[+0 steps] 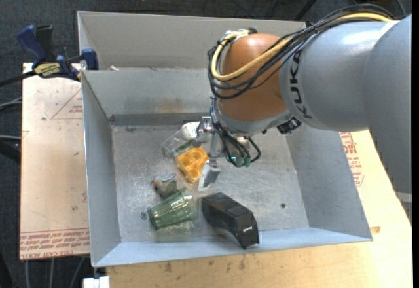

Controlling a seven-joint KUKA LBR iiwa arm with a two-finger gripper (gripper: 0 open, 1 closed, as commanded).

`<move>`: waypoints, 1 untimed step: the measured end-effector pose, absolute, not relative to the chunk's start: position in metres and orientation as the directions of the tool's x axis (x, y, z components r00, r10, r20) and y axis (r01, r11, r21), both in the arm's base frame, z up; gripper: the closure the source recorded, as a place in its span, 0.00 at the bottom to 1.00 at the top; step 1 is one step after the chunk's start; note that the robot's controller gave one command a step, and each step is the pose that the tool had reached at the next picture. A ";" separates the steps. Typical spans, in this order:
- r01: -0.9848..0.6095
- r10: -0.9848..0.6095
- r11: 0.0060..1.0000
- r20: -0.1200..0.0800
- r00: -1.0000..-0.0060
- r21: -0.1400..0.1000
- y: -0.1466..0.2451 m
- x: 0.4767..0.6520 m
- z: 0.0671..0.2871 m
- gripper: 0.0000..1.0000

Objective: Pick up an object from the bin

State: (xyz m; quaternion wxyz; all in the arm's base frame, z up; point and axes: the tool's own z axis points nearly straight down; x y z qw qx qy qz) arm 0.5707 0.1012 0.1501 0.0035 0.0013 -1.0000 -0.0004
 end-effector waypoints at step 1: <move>0.000 0.000 1.000 0.000 -1.000 0.002 0.101 0.573 0.154 0.00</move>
Offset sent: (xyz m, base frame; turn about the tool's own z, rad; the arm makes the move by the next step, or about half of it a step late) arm 0.0710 -0.0168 -0.0801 0.0257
